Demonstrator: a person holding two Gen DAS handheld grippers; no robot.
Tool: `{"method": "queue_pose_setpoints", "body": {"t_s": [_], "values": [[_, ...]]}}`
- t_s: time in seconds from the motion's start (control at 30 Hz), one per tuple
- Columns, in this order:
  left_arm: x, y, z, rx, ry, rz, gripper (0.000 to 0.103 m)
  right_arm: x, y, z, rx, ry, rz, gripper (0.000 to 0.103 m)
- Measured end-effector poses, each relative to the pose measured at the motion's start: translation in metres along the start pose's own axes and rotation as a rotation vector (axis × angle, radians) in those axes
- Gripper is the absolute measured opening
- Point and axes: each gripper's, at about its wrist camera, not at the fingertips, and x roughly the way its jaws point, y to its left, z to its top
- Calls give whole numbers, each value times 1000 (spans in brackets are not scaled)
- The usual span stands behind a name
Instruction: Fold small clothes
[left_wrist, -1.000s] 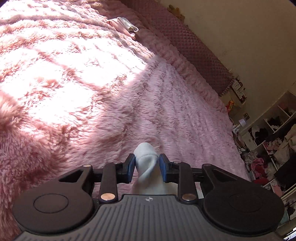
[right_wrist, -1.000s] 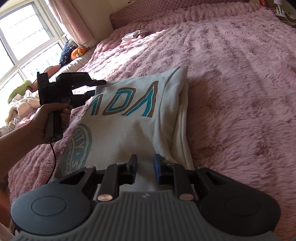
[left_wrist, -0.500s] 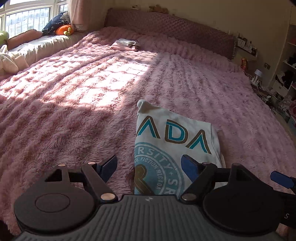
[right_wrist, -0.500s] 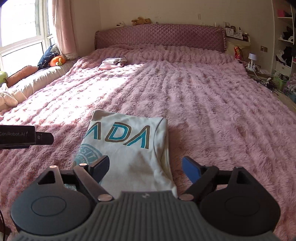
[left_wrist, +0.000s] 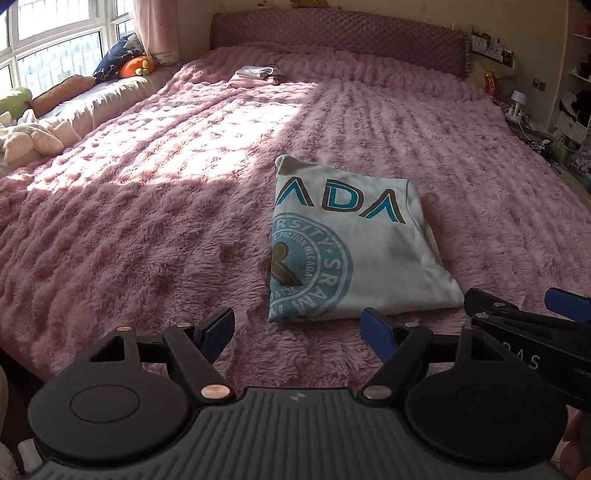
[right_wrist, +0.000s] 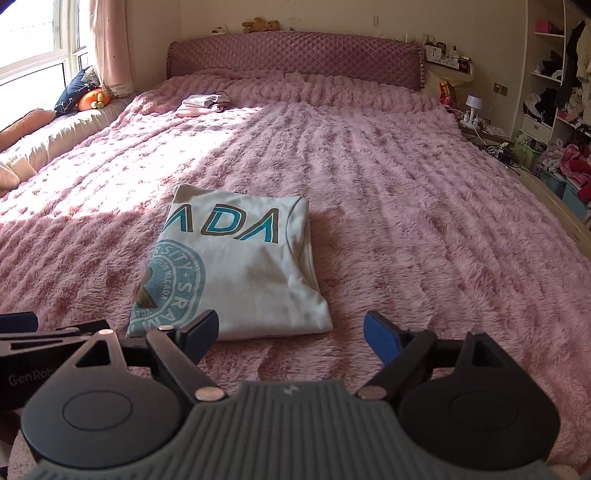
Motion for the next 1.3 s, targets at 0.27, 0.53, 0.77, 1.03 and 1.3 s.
{"method": "queue_pose_setpoints", "body": {"t_s": [0.27,0.53,0.77,1.03,1.3], "values": [[-9,1,-11,-21,28,4,91,-5,2,-7,10,30,1,82],[-13,3,-14,-29,30,11,91,-5,5,-11,15,50,5,82],[-13,3,-14,-29,30,10,91,-5,5,-8,10,51,-3,82],[-9,3,-13,-33,52,17,91,-4,3,-9,1,61,-10,82],[-5,2,-15,-35,74,19,90,-1,6,-9,-11,73,-20,82]]}}
